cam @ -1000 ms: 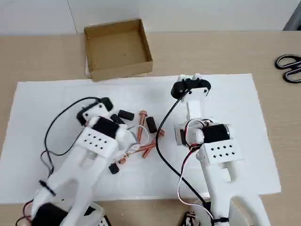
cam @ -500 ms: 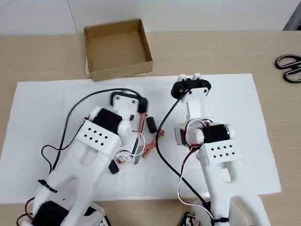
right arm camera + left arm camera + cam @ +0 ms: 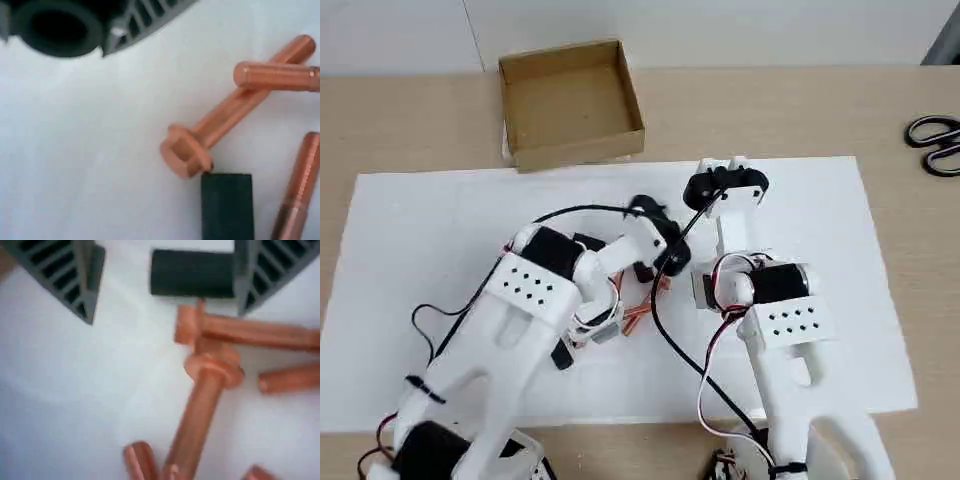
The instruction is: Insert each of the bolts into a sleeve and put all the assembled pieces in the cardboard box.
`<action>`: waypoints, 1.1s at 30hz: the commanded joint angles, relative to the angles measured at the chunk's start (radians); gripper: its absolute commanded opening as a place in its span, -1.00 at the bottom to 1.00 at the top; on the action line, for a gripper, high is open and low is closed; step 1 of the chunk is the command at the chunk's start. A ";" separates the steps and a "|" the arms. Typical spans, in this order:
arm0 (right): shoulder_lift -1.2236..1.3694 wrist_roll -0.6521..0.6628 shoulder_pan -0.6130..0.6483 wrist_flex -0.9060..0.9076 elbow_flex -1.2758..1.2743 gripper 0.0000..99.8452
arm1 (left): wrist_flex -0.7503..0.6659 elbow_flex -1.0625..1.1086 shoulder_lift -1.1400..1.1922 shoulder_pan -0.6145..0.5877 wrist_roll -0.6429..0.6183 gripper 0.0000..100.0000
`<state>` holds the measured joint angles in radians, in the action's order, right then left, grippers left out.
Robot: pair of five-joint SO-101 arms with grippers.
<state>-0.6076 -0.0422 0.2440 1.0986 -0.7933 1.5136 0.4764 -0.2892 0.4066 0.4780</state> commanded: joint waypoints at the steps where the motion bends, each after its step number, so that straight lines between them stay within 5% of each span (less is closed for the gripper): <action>1: -0.041 0.000 -0.007 -0.019 0.006 -0.98 | -0.115 -0.005 0.068 -0.003 0.089 -0.64; 18: -0.045 0.000 -0.012 -0.019 0.012 -0.99 | -0.146 -0.050 0.298 0.000 0.144 -0.65; 29: -0.047 -0.008 -0.222 -0.016 0.098 -0.99 | -0.167 -0.048 0.308 0.017 0.141 -0.66; 33: -0.047 -0.008 -0.219 -0.018 0.097 -0.99 | -0.181 -0.048 0.308 0.043 0.144 -0.84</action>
<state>-0.6183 -0.0437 0.0384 1.0986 -0.7503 1.3556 0.4672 0.0253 0.4358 0.6145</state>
